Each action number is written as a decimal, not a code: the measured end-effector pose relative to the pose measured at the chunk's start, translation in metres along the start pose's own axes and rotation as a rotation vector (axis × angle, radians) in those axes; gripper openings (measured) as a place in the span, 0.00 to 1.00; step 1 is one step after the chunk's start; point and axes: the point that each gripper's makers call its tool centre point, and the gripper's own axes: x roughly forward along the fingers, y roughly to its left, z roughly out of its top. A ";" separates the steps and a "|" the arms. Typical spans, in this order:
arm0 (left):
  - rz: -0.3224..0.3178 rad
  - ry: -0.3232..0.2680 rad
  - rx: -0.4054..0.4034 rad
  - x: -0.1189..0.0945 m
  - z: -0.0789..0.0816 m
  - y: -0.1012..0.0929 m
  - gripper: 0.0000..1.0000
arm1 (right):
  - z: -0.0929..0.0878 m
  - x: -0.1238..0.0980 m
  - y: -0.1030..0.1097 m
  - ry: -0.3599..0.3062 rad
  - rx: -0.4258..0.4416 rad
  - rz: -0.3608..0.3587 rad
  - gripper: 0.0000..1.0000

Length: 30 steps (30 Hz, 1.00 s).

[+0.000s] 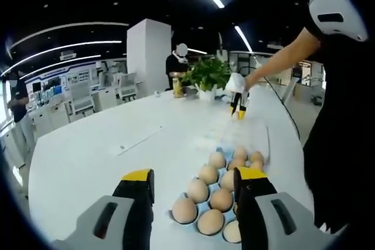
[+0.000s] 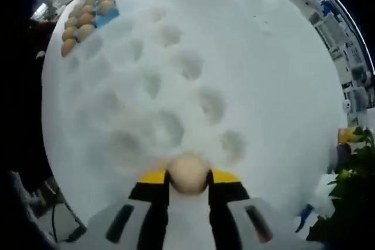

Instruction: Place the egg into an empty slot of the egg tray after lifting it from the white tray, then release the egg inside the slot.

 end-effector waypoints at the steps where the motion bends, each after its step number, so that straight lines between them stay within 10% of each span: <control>1: -0.006 0.004 0.001 0.001 -0.001 -0.001 0.55 | 0.000 -0.003 -0.001 -0.006 -0.003 -0.011 0.25; 6: -0.013 0.001 0.005 0.002 0.001 -0.003 0.55 | 0.001 -0.024 -0.008 0.025 -0.125 -0.093 0.25; 30: -0.019 -0.002 0.022 0.003 0.005 -0.004 0.55 | 0.017 -0.050 -0.005 -0.022 -0.151 -0.112 0.25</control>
